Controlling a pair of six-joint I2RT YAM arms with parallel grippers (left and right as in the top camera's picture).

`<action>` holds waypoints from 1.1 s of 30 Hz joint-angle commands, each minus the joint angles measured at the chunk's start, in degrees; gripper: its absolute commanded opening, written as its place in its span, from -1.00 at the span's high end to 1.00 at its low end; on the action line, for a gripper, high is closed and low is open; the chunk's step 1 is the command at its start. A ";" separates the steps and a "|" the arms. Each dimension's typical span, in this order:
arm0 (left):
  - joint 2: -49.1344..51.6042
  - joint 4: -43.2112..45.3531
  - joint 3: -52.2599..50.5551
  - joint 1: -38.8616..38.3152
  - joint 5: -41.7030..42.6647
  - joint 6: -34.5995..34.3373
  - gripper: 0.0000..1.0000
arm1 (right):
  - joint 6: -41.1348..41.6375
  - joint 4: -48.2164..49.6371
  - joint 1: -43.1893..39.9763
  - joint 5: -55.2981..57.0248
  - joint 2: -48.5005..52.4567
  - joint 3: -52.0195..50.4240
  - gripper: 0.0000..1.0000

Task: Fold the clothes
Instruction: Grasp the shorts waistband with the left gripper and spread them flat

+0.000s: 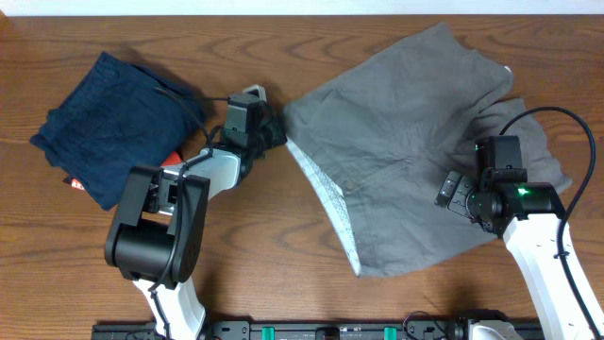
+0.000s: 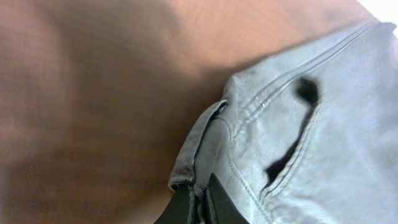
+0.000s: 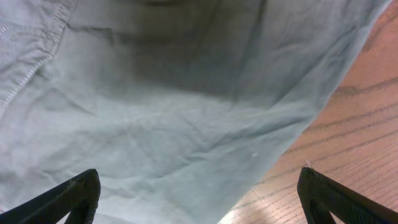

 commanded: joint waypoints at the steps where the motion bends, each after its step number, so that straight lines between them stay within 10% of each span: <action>1: -1.81 1.05 5.81 3.58 -0.52 -0.52 0.88 | -0.22 0.33 -0.42 0.57 -0.68 0.48 -0.99; 5: -2.47 -6.84 16.09 8.04 0.46 -0.46 0.86 | -0.15 0.90 -0.42 0.57 -0.68 0.48 -0.98; 9: -2.56 -20.76 23.26 10.64 8.72 -0.42 -0.97 | 1.99 1.29 -0.42 0.57 -0.68 0.48 -0.97; 21: -4.96 -73.53 24.22 10.08 6.23 2.21 -0.96 | 4.31 0.85 -9.27 -2.62 -0.66 0.48 -0.99; 33: -23.02 -82.64 13.55 -7.67 -11.13 -20.83 -0.96 | -0.22 -0.17 -27.67 -9.79 3.85 0.46 -0.99</action>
